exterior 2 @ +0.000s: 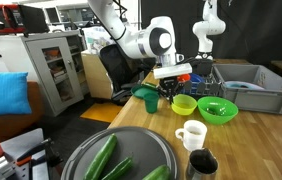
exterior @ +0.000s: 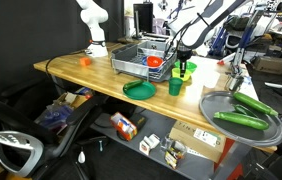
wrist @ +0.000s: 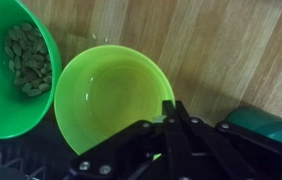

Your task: Remove the yellow bowl from the grey tray and put it on the table

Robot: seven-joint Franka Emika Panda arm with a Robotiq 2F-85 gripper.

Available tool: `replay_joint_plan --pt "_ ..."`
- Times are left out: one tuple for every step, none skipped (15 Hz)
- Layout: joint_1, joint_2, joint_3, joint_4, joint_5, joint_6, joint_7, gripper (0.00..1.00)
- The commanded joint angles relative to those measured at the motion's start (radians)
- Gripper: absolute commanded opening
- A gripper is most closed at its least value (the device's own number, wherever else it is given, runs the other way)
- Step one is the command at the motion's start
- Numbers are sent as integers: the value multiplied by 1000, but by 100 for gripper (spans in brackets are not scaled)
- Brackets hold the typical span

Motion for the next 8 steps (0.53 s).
replay_joint_plan --pt "-81 22 72 -32 28 114 -163 1" --pt "-93 27 82 -40 33 127 -201 1" --pt "-103 31 89 -47 35 139 -231 1" --pt "-110 30 93 -56 35 145 -259 1" --pt "-114 27 94 -62 35 146 -283 1" --pt "-115 24 92 -67 34 142 -302 1" --pt "-116 23 92 -71 36 140 -319 1" --pt "-117 21 92 -76 37 139 -335 13"
